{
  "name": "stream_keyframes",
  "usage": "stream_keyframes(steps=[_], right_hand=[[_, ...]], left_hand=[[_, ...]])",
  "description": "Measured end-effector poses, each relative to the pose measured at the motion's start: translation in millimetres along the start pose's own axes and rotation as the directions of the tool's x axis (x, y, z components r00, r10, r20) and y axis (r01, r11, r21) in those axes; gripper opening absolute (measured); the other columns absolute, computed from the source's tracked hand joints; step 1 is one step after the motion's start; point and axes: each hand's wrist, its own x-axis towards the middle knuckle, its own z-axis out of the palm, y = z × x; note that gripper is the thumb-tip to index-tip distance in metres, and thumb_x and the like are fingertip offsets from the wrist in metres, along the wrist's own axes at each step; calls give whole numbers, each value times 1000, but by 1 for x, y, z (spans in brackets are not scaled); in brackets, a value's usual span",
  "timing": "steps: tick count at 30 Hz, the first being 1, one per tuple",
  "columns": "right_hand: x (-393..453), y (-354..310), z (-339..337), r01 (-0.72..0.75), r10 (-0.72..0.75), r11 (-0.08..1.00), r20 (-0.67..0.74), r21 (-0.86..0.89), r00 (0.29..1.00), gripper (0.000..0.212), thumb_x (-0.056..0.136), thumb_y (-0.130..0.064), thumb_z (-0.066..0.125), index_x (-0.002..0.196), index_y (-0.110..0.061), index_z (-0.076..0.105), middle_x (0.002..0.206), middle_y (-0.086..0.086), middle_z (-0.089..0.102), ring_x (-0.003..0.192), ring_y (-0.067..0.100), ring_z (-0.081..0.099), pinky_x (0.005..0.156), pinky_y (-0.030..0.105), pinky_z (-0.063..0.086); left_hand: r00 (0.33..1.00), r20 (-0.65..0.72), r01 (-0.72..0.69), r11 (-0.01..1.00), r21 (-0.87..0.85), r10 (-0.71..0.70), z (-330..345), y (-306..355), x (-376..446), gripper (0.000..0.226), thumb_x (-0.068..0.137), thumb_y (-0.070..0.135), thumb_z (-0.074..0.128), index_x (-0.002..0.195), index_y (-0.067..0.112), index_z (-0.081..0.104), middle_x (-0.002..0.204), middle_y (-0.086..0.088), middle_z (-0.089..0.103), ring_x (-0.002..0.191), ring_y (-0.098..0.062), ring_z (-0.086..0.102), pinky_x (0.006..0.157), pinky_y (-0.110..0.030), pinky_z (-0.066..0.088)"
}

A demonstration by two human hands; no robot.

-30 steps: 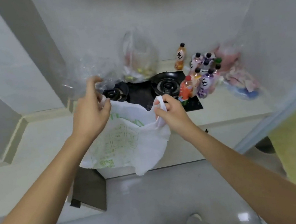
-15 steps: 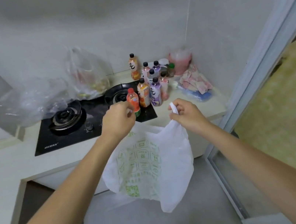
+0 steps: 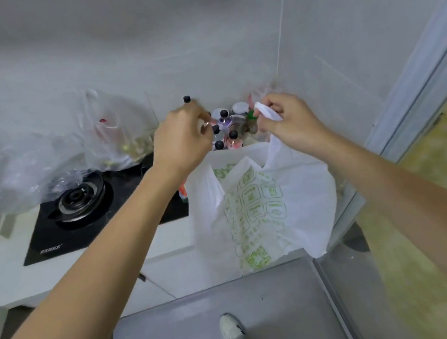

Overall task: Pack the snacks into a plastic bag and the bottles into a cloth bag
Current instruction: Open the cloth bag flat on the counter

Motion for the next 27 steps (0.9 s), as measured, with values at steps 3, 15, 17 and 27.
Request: stream_keyframes(steps=[3, 15, 17, 27], right_hand=[[37, -5, -12, 55, -56, 998, -49, -16, 997, 6, 91, -13, 69, 95, -18, 68, 90, -9, 72, 84, 15, 66, 71, 26, 47], [116, 68, -14, -1, -24, 980, -120, -199, 993, 11, 85, -8, 60, 84, -18, 55, 76, 9, 62, 70, 35, 58, 62, 48, 51], [116, 99, -3, -75, 57, 968, -82, -240, 995, 14, 88, -10, 58, 88, -23, 57, 79, 3, 65, 73, 29, 63, 65, 46, 53], [116, 211, 19, -22, 46, 863, 35, -505, 998, 32, 91, -29, 69, 116, -21, 49, 108, -2, 63, 98, 31, 63, 73, 47, 55]], left_hand=[[996, -44, -73, 997, 2, 73, 15, 2, 42, 22, 90, 27, 55, 104, 23, 72, 105, 8, 72, 94, -20, 67, 73, -39, 57], [984, 49, -174, 985, 15, 173, 92, -41, 116, 15, 91, 22, 60, 99, 20, 72, 100, 1, 71, 88, -27, 68, 64, -39, 54], [982, 112, -154, 987, 37, 149, 114, -48, 111, 17, 93, 23, 59, 102, 20, 73, 103, 0, 73, 91, -27, 67, 63, -34, 49], [930, 360, 13, 988, 157, -69, 215, -61, 87, 14, 89, 10, 61, 100, 12, 69, 99, -8, 69, 91, -37, 64, 64, -39, 51]])
